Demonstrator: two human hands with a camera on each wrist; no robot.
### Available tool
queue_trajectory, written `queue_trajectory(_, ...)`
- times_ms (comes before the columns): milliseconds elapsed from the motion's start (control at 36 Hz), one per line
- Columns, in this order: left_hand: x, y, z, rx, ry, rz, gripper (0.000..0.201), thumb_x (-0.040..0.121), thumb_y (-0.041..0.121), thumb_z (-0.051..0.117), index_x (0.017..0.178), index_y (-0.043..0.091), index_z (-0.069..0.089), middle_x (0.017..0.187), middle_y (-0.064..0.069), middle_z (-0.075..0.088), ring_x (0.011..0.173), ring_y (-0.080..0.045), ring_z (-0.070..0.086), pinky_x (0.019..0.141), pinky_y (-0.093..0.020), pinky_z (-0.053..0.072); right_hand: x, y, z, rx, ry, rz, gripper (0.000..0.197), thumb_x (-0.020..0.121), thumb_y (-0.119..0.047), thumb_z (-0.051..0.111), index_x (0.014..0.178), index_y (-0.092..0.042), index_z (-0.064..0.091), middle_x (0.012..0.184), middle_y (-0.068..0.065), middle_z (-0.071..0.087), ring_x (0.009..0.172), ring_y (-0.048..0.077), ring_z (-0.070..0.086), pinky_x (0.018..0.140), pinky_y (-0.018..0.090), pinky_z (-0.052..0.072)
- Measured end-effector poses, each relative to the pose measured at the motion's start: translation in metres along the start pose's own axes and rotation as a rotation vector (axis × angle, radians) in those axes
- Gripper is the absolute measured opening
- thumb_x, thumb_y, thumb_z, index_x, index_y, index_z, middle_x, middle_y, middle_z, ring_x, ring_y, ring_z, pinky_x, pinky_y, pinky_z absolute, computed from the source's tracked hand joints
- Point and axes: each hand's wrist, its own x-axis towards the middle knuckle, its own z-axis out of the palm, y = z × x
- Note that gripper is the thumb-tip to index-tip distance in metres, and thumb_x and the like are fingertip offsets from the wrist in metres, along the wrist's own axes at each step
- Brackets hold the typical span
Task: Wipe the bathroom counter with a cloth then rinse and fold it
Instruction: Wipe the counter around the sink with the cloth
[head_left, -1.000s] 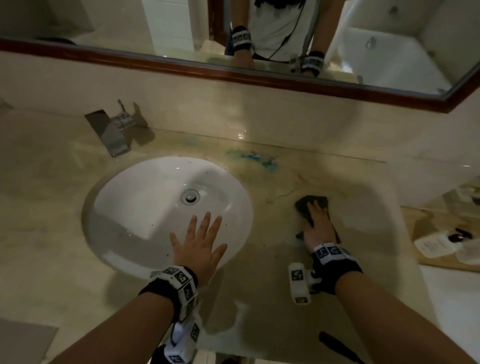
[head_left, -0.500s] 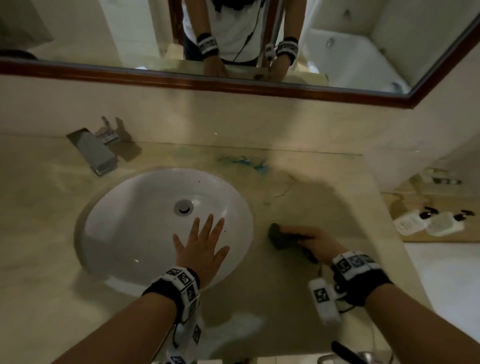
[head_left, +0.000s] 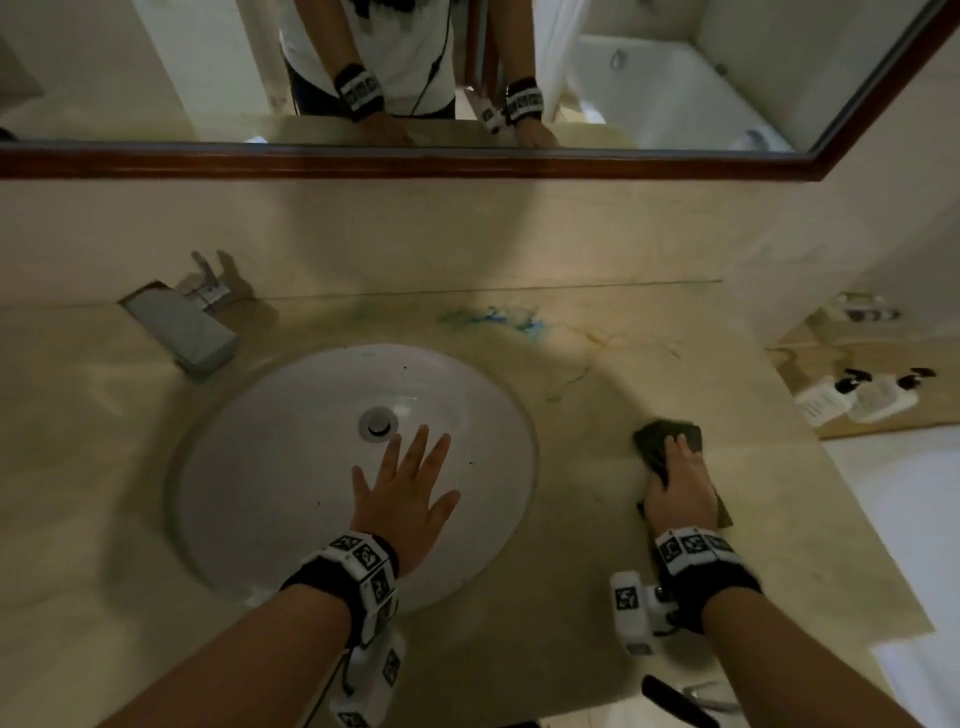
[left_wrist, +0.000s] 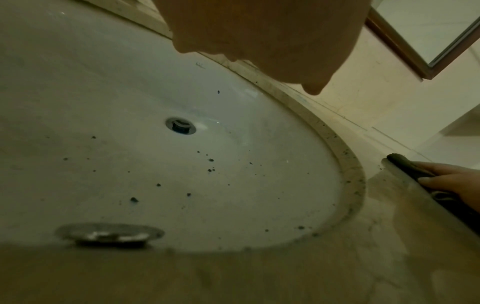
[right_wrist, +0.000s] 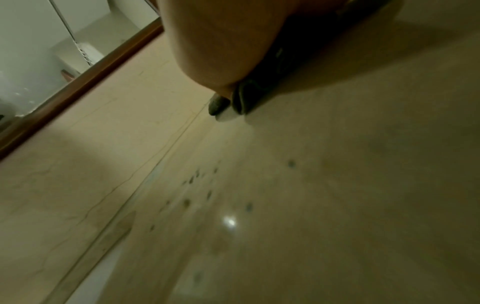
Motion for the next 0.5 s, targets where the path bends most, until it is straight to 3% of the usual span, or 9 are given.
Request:
queue_trajectory(167, 0.001, -0.016, -0.006, 0.003, -0.011, 0.050, 0.063, 0.095, 0.060, 0.017, 0.144, 0.045, -0.020, 0.154, 0.014, -0.026, 0.145, -0.020, -0.018, 0.113, -0.061, -0.001, -0.033, -0.025, 0.014, -0.030, -0.008, 0.081, 0.054, 0.094, -0.012, 0.044, 0.146, -0.017, 0.033, 0.156, 0.000, 0.025, 0.144, 0.032, 0.017, 0.118, 0.049, 0.014)
queue_trajectory(389, 0.001, -0.034, -0.013, -0.029, -0.007, 0.088, 0.061, 0.095, 0.059, 0.017, 0.143, 0.046, -0.019, 0.155, 0.015, -0.023, 0.146, -0.019, -0.015, 0.114, -0.060, 0.000, -0.092, -0.074, 0.037, 0.094, -0.049, 0.104, 0.059, 0.095, -0.002, 0.036, 0.149, -0.022, 0.024, 0.158, -0.001, 0.017, 0.147, 0.024, 0.011, 0.120, 0.041, 0.014)
queue_trajectory(500, -0.003, -0.043, -0.016, -0.035, -0.007, 0.094, 0.062, 0.096, 0.059, 0.017, 0.144, 0.046, -0.019, 0.156, 0.013, -0.023, 0.146, -0.021, -0.014, 0.114, -0.059, -0.001, -0.117, -0.108, 0.050, 0.102, -0.119, 0.047, 0.065, 0.091, 0.000, 0.037, 0.150, -0.023, 0.021, 0.159, -0.002, 0.013, 0.147, 0.023, 0.007, 0.121, 0.037, 0.007)
